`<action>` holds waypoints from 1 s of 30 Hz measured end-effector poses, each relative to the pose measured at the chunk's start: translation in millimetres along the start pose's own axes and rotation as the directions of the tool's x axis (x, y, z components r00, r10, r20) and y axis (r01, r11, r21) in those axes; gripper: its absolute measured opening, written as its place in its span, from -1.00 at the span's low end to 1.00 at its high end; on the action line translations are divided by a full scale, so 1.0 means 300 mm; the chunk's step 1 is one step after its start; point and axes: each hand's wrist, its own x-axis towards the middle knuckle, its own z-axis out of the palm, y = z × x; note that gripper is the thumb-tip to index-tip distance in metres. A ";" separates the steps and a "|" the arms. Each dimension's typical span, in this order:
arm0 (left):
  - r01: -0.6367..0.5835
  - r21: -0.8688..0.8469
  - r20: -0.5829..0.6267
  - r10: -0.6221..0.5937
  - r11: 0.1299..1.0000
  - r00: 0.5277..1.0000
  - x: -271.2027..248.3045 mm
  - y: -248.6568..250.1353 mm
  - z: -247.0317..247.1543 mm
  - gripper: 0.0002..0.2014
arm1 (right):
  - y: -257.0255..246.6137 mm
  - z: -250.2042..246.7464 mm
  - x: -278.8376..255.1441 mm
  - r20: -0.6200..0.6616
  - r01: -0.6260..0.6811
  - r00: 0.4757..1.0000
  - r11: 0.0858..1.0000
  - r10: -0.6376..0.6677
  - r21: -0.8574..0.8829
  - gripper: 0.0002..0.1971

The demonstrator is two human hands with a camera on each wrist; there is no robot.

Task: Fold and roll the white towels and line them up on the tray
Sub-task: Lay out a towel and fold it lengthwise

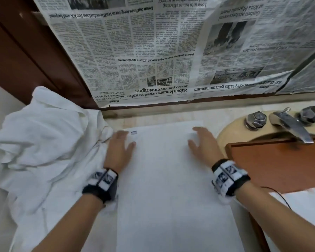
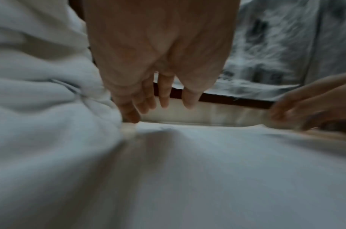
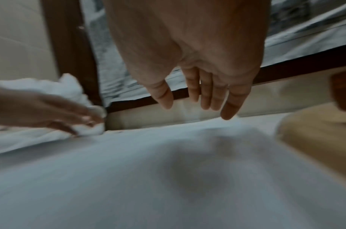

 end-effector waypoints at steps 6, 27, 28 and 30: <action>-0.053 0.305 0.291 -0.040 0.951 0.956 -0.106 0.126 0.163 -0.16 | -0.121 0.194 -0.069 0.293 0.253 0.945 0.889 -0.143 -0.381 -0.18; -0.031 0.298 0.270 -0.053 0.954 0.961 -0.047 0.053 0.081 -0.29 | -0.013 0.098 -0.055 0.273 0.052 0.961 0.939 0.046 -0.341 -0.33; -0.041 0.312 0.274 -0.049 0.949 0.961 -0.083 0.048 0.076 -0.24 | -0.013 0.112 -0.096 0.310 0.071 0.950 0.935 0.043 -0.347 -0.33; -0.052 0.371 0.312 -0.071 0.927 0.947 -0.144 0.034 0.082 -0.19 | 0.009 0.122 -0.132 0.341 0.088 0.938 0.915 0.057 -0.394 -0.32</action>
